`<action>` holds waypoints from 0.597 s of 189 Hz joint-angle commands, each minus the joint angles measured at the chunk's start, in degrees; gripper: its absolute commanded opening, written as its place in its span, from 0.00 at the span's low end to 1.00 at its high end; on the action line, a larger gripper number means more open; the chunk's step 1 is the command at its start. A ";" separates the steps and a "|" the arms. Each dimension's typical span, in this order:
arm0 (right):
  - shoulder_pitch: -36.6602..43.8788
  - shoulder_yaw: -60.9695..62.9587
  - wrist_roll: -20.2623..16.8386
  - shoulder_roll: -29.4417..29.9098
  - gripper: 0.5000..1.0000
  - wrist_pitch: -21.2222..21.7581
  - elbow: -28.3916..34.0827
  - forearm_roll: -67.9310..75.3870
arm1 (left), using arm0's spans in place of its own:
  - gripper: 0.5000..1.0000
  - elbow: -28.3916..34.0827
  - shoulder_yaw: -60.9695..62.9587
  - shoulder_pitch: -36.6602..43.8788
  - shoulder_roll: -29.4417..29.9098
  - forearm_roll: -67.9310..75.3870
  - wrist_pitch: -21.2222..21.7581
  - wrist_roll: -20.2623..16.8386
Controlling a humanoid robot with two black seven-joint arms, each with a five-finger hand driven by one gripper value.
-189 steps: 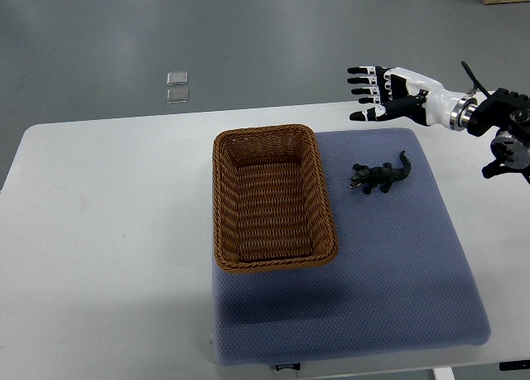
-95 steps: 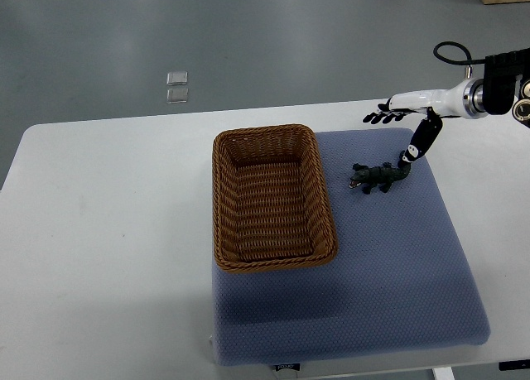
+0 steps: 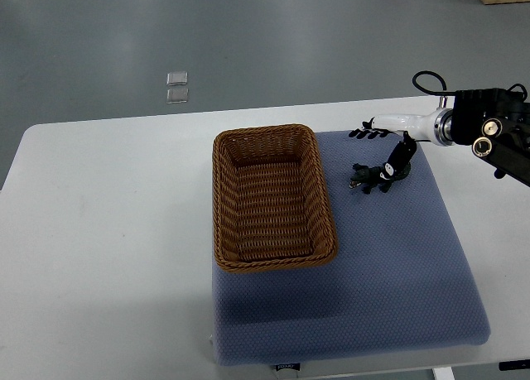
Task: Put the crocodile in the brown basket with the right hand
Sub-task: 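Lower the right hand and close its fingers around the crocodile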
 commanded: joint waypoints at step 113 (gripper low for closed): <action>-2.86 -2.64 0.35 4.19 0.70 -6.04 -5.95 -3.61 | 1.00 0.19 0.00 0.09 0.00 -0.01 0.00 0.00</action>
